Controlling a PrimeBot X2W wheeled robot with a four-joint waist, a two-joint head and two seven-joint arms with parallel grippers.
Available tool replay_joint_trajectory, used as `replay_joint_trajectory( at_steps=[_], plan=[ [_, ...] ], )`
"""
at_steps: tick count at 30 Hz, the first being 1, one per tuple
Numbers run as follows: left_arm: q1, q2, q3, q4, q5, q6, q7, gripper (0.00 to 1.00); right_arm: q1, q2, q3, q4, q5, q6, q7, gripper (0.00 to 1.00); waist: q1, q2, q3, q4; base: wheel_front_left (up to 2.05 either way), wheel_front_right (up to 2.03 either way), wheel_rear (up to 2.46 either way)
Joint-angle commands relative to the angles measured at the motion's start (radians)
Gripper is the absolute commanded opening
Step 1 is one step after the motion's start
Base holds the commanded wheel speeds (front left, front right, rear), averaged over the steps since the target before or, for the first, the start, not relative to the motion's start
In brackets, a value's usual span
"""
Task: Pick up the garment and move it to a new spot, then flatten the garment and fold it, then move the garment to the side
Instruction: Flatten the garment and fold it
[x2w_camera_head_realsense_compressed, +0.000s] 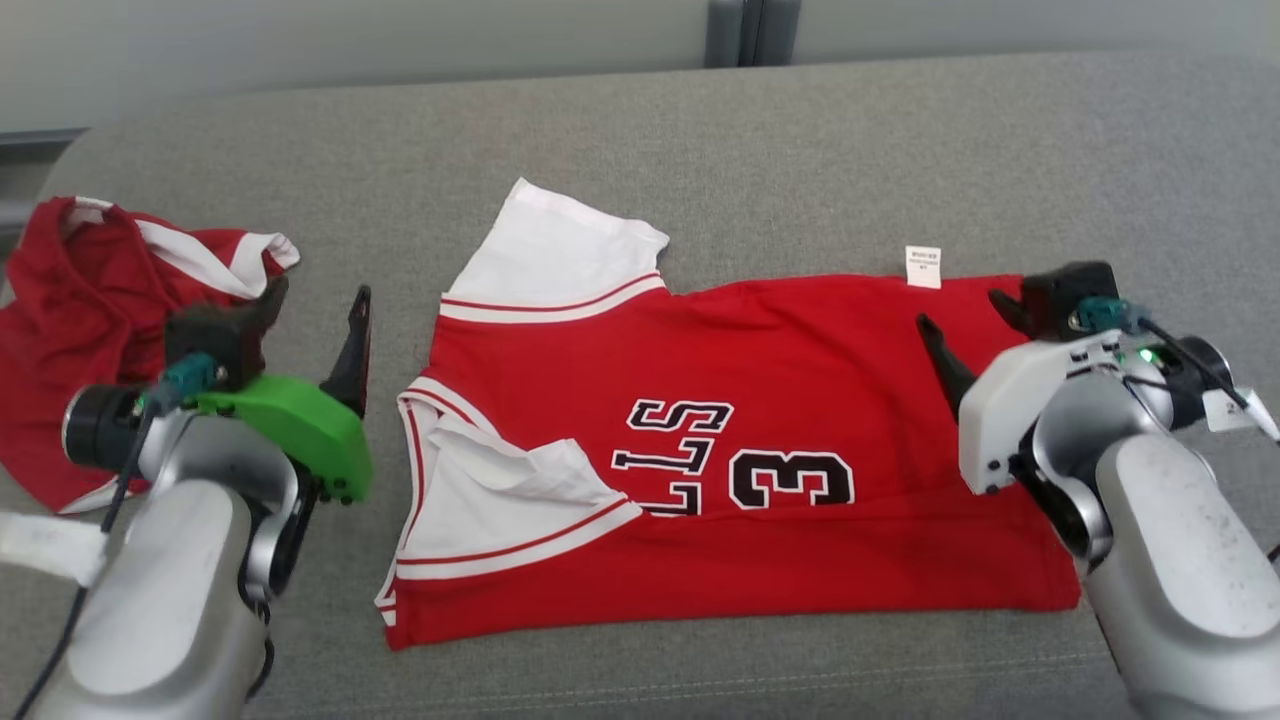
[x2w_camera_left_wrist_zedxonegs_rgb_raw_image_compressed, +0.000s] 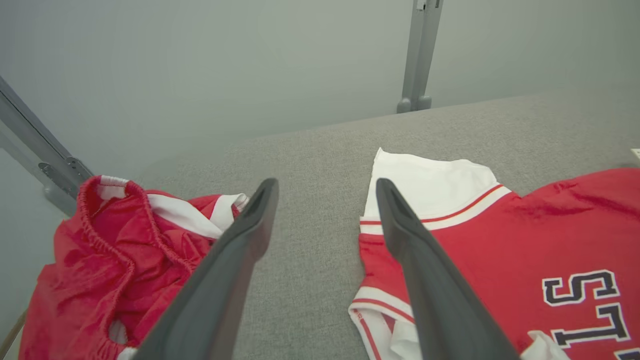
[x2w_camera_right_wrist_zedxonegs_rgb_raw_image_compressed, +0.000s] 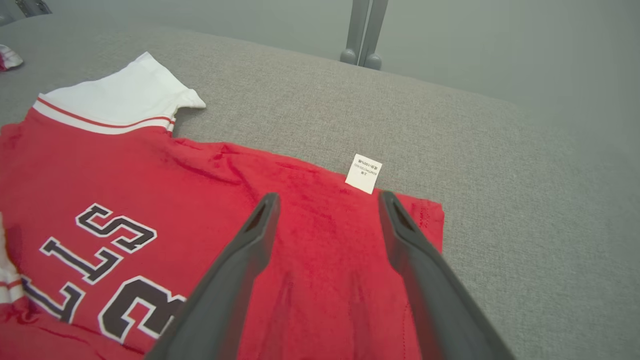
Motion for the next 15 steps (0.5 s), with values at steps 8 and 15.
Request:
replay_joint_trajectory(
  at_steps=[8,15],
  plan=[
    [-0.307,-0.007,-0.017,0.150,0.001,-0.031,0.197,1.00,-0.259,-0.083,0.138,0.025,0.099,-0.001,0.213,1.00,0.0000,0.0000,0.229,-0.133,0.00,0.00,0.00],
    [-0.474,-0.017,-0.042,0.251,0.024,-0.034,0.281,1.00,-0.348,-0.138,0.154,0.009,0.142,-0.001,0.286,1.00,0.0000,0.0000,0.321,-0.177,0.00,0.00,0.00]
  ],
)
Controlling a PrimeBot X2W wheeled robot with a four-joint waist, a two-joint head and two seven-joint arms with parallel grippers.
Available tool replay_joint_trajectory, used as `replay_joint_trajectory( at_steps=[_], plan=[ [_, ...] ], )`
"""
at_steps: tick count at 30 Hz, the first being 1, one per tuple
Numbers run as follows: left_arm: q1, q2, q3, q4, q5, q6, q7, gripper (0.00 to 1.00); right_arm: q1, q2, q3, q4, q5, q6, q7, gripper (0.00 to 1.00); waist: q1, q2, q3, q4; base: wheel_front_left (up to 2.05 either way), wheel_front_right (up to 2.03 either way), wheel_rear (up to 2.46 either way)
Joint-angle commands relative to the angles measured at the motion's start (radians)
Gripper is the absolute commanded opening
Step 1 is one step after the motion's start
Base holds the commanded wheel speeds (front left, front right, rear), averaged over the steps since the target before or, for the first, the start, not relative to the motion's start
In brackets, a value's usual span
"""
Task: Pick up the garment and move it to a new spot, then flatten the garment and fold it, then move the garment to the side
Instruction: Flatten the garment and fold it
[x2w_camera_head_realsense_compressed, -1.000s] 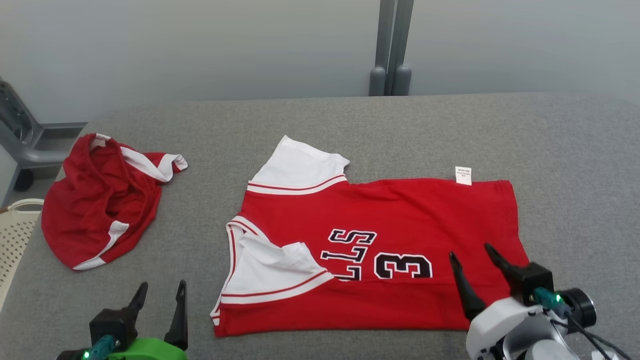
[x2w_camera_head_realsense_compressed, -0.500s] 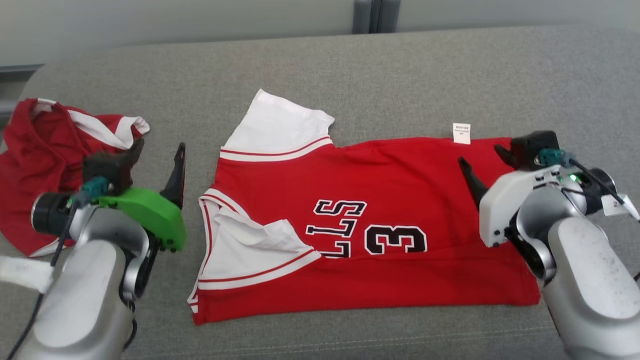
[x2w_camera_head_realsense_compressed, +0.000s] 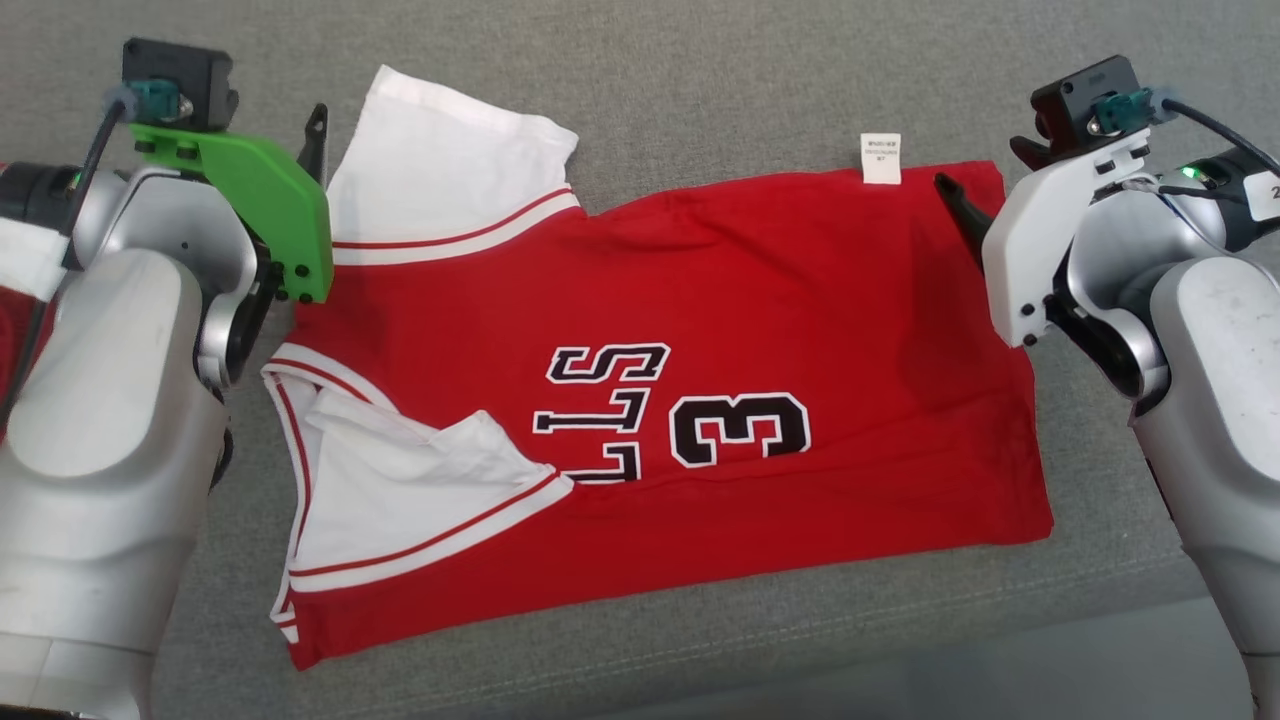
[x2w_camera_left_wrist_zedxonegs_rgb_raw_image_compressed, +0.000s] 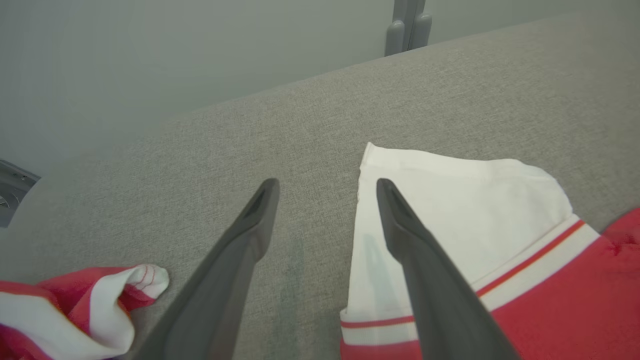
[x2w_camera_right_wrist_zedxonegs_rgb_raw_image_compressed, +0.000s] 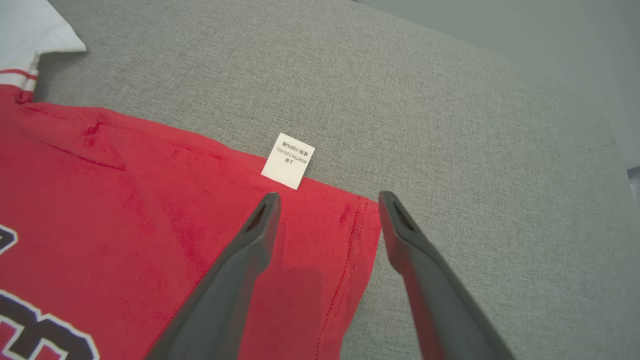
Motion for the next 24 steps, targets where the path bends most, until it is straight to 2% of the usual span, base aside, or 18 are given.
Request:
replay_joint_trajectory(
  at_steps=[1,9,20,21,22,24],
  plan=[
    [-0.053,0.007,-0.007,0.027,0.018,-0.006,0.011,1.00,-0.022,-0.007,-0.009,-0.009,0.012,-0.001,0.007,1.00,-0.0001,0.0000,0.098,-0.073,0.00,0.00,0.00],
    [-0.156,0.007,-0.020,0.133,0.027,-0.006,0.046,1.00,-0.042,-0.030,-0.002,-0.031,0.003,-0.001,0.011,1.00,-0.0001,0.0000,0.156,-0.108,0.00,0.00,0.00],
    [-0.243,0.007,-0.038,0.232,0.040,-0.005,0.052,1.00,-0.044,-0.021,0.017,-0.021,0.015,-0.001,-0.002,1.00,-0.0001,0.0000,0.180,-0.131,0.00,0.00,0.00],
    [-0.248,0.008,-0.040,0.237,0.042,-0.003,0.053,0.85,-0.045,-0.020,0.018,-0.021,0.016,-0.001,-0.002,1.00,-0.0001,0.0000,0.182,-0.132,0.00,0.00,0.00],
    [-0.251,0.007,-0.042,0.247,0.042,0.001,0.066,0.49,-0.046,-0.019,0.019,-0.019,0.016,-0.001,-0.001,1.00,-0.0001,0.0000,0.183,-0.133,0.00,0.00,0.00],
    [-0.259,0.003,-0.042,0.258,0.038,0.007,0.079,0.29,-0.047,-0.022,0.021,-0.019,0.016,-0.001,0.005,1.00,-0.0001,0.0000,0.187,-0.134,0.00,0.00,0.00]
  ],
)
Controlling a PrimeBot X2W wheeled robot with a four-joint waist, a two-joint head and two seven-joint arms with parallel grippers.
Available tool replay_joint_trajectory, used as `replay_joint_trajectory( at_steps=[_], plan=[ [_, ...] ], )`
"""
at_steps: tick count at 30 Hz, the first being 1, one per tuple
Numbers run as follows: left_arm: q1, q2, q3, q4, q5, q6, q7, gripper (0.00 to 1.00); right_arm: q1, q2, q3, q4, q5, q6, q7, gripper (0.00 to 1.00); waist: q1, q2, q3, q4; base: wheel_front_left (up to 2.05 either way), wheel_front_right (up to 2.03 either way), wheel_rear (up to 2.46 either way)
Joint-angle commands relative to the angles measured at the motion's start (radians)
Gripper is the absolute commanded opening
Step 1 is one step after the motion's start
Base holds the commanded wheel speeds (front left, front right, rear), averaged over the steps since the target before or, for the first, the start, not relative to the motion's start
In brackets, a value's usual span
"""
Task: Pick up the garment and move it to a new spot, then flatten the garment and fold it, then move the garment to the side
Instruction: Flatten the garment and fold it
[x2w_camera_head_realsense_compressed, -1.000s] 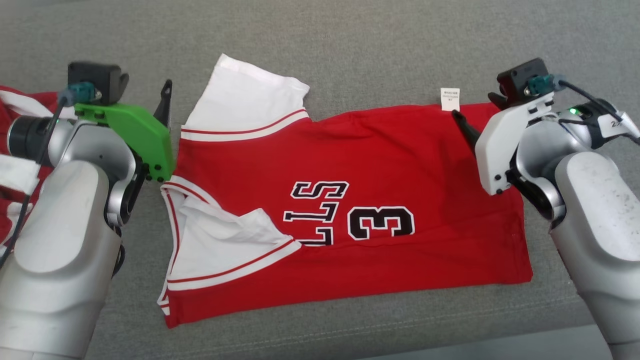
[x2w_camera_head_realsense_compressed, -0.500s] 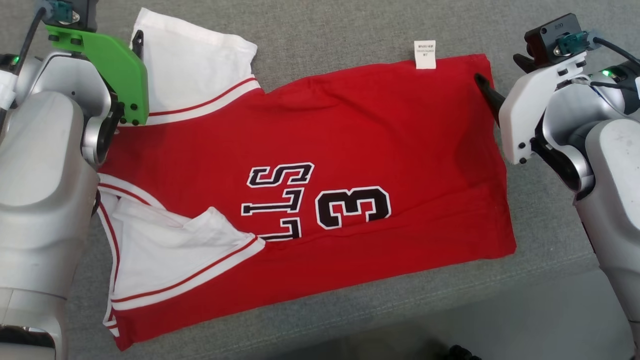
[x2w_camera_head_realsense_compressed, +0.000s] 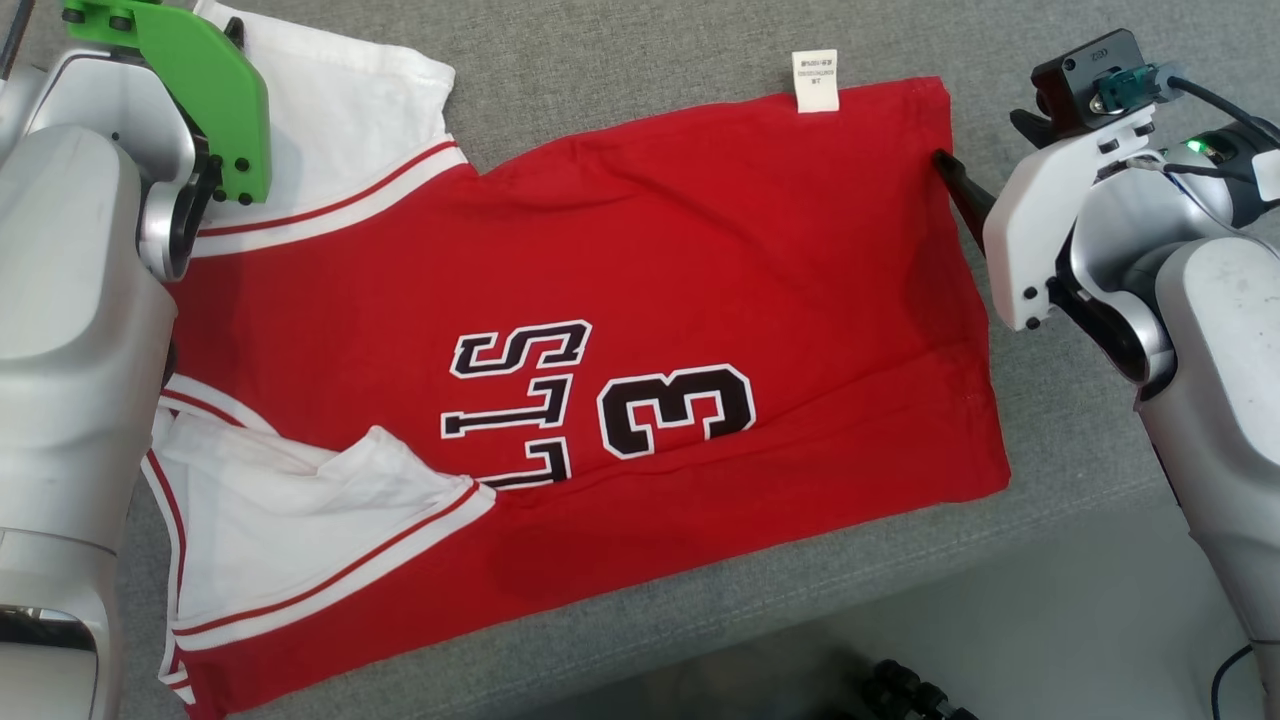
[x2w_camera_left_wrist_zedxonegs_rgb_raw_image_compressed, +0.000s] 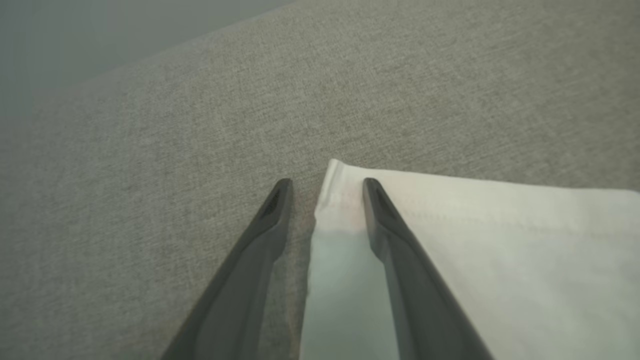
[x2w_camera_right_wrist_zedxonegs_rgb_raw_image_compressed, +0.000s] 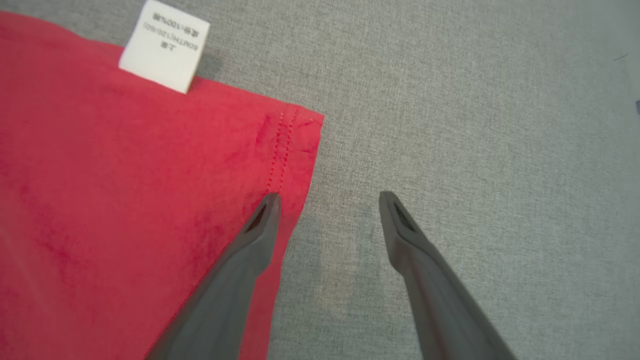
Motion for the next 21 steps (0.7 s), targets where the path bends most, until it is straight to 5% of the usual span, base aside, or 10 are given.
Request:
replay_joint_trajectory(
  at_steps=[1,21],
  plan=[
    [-0.009,0.002,-0.002,0.016,-0.001,0.004,0.017,0.00,-0.009,-0.002,0.001,0.001,0.004,-0.001,0.001,1.00,-0.0001,-0.0001,0.003,0.000,0.00,0.00,0.00],
    [-0.008,-0.079,-0.032,0.075,-0.037,-0.012,-0.029,0.00,-0.047,0.010,-0.107,0.007,-0.039,-0.001,0.048,1.00,-0.0001,-0.0001,-0.005,0.054,0.00,0.00,0.00]
  ],
)
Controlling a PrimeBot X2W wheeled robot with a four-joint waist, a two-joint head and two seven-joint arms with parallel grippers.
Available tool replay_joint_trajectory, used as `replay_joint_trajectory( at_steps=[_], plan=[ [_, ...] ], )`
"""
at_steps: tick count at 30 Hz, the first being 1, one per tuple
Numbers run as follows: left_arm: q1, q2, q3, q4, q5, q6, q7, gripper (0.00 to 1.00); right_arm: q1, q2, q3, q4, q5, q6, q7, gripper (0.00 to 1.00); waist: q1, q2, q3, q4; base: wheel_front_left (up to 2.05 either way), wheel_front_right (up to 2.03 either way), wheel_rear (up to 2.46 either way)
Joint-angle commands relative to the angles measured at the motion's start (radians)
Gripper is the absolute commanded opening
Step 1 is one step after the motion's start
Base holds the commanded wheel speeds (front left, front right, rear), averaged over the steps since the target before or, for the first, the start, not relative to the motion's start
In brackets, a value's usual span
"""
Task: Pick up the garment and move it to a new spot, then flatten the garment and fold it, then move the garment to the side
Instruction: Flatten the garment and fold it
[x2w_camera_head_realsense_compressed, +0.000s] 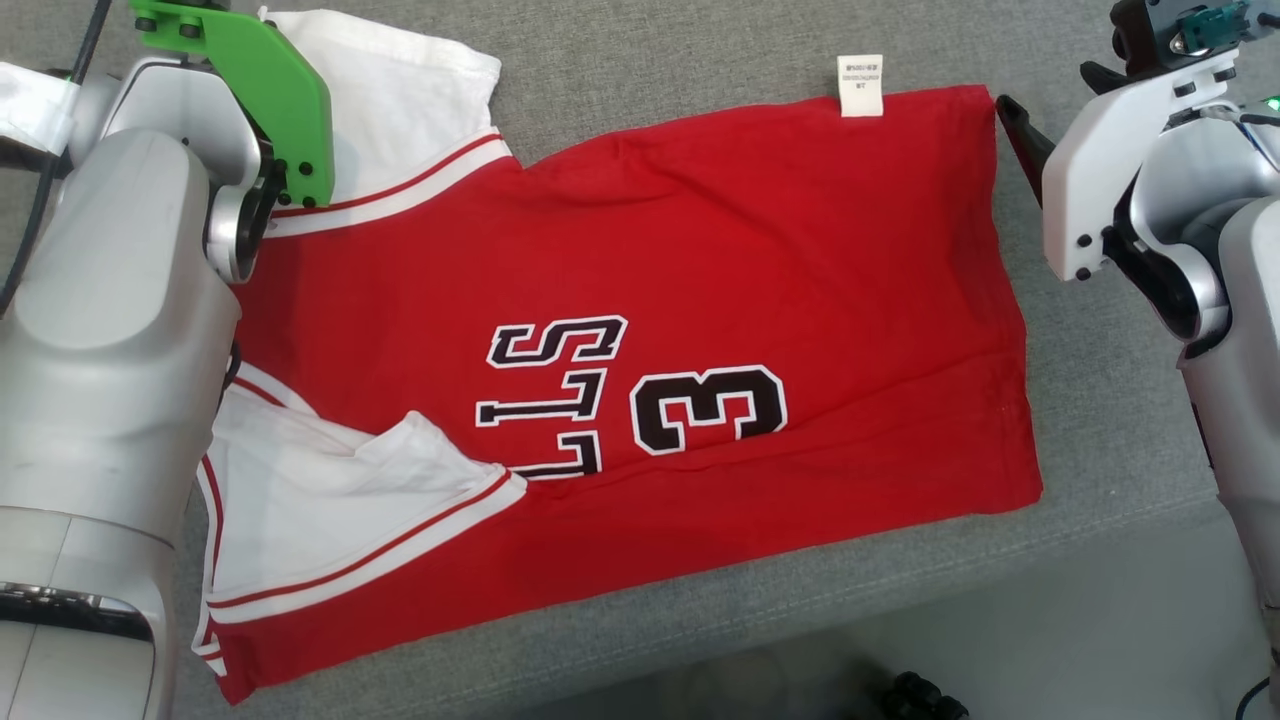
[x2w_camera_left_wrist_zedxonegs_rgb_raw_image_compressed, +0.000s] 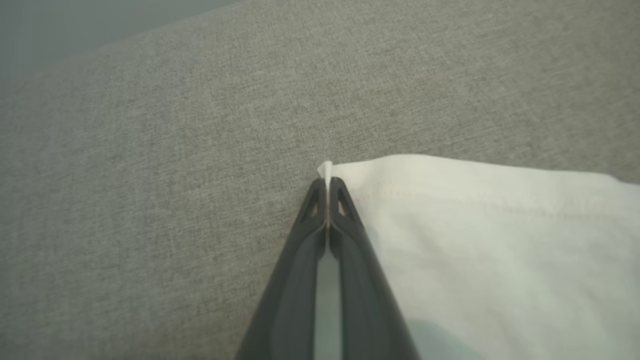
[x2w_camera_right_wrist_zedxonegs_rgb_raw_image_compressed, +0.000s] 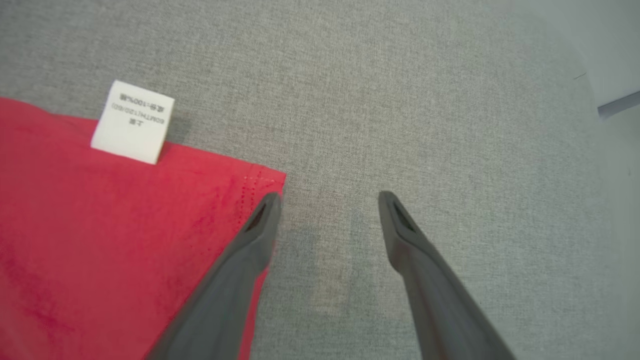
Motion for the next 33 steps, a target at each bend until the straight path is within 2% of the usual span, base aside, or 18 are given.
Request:
replay_joint_trajectory(
  at_steps=[1,11,16,17,18,20,23,26,33],
  plan=[
    [0.005,-0.005,-0.007,0.017,-0.007,-0.005,0.002,0.00,-0.022,0.007,0.002,0.007,0.007,-0.001,0.012,1.00,-0.0001,-0.0001,-0.001,0.007,0.00,0.00,0.00],
    [-0.014,-0.027,-0.020,0.046,-0.016,-0.017,-0.018,0.00,-0.070,0.027,0.043,0.079,0.038,-0.001,0.054,1.00,-0.0001,-0.0001,0.009,0.036,0.00,0.00,0.00],
    [-0.021,-0.035,-0.029,0.061,-0.017,-0.022,-0.027,0.00,-0.073,0.022,0.053,0.118,0.040,-0.001,0.039,1.00,-0.0001,-0.0001,0.013,0.049,0.00,0.00,0.00],
    [-0.021,-0.036,-0.030,0.064,-0.017,-0.022,-0.030,0.00,-0.073,0.023,0.054,0.124,0.041,-0.001,0.038,0.94,-0.0001,-0.0001,0.015,0.051,0.00,0.00,0.00],
    [-0.022,-0.036,-0.032,0.067,-0.017,-0.023,-0.030,0.00,-0.072,0.025,0.052,0.132,0.043,-0.001,0.041,0.83,-0.0001,-0.0001,0.017,0.052,0.00,0.00,0.00],
    [-0.024,-0.039,-0.034,0.071,-0.020,-0.022,-0.031,0.00,-0.065,0.029,0.045,0.143,0.041,-0.001,0.042,0.51,-0.0001,-0.0001,0.021,0.054,0.00,0.00,0.00],
    [-0.025,-0.041,-0.038,0.078,-0.021,-0.025,-0.038,0.00,-0.045,0.037,0.033,0.155,0.038,-0.001,0.045,0.33,-0.0001,-0.0001,0.026,0.056,0.00,0.00,0.00],
    [-0.027,-0.041,-0.042,0.085,-0.022,-0.026,-0.037,0.00,-0.028,0.046,0.014,0.160,0.030,-0.002,0.042,0.00,-0.0001,-0.0001,0.027,0.057,0.00,0.00,0.00],
    [-0.039,-0.039,-0.037,0.079,-0.030,-0.014,-0.079,0.00,-0.015,0.049,-0.012,0.140,0.037,-0.002,0.006,0.00,-0.0001,-0.0001,0.018,0.059,0.00,0.00,0.00]
  ],
)
